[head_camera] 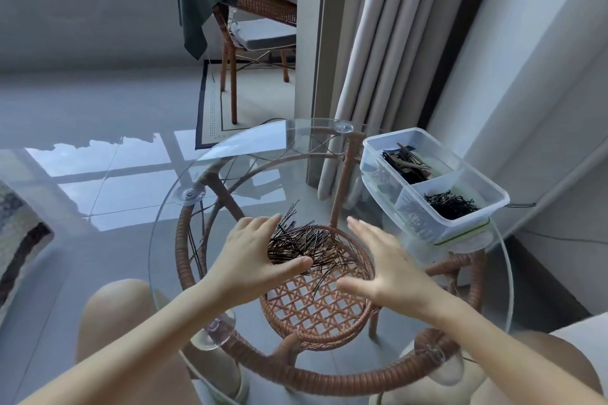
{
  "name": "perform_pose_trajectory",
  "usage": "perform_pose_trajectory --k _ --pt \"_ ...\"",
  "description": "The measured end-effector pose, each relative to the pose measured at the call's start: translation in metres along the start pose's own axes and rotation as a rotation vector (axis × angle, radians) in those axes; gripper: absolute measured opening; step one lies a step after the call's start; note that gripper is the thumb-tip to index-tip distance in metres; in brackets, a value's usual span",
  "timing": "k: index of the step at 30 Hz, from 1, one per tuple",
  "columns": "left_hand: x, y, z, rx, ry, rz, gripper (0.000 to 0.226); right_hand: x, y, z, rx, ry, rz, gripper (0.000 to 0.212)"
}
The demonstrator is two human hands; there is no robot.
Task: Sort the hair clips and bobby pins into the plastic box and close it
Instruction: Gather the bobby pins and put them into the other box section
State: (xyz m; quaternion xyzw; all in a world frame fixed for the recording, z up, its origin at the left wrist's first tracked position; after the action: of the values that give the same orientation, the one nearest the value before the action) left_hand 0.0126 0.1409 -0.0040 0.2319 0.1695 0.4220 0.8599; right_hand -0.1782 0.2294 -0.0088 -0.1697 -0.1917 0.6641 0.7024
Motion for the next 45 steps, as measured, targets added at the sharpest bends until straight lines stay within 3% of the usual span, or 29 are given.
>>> perform_pose_trajectory --k 6,9,12,15,18,23,35,45 --pt "0.003 0.022 -0.01 0.15 -0.155 -0.108 0.102 -0.009 -0.022 -0.01 0.033 0.081 0.178 0.086" --pt "0.007 0.02 -0.012 0.032 -0.107 -0.127 0.097 -0.022 -0.02 -0.001 0.168 0.139 0.224 0.095" --pt "0.004 0.019 -0.012 -0.103 -0.057 -0.107 0.089 -0.042 -0.021 0.005 0.348 0.035 0.263 0.098" --pt "-0.002 0.02 -0.009 -0.067 -0.068 -0.125 0.059 -0.058 -0.027 0.004 0.374 -0.091 0.363 0.069" --pt "-0.005 0.018 -0.006 -0.075 -0.104 -0.151 0.044 -0.062 -0.035 0.004 0.268 -0.128 0.429 0.04" --pt "-0.006 0.009 0.0 -0.133 -0.078 -0.125 0.047 -0.057 -0.04 0.006 0.257 -0.086 0.506 0.021" --pt "-0.006 0.013 0.01 -0.101 -0.147 -0.037 0.068 -0.037 -0.048 0.057 0.194 0.049 0.507 0.017" --pt "-0.021 0.033 0.001 -0.185 -0.186 -0.089 0.041 -0.01 -0.018 0.159 0.134 0.296 0.421 0.014"
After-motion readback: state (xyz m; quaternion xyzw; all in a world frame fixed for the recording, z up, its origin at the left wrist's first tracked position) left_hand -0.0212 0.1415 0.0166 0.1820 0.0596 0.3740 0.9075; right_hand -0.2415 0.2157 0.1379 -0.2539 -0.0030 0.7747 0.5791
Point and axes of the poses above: each hand's wrist, its own x-axis away from the middle knuckle, its own z-axis out of the back of the hand, y = z × x, the point moved 4 cm from there along -x, towards the middle knuckle, and after that the axes turned 5 degrees about x, right-handed, at the moved point
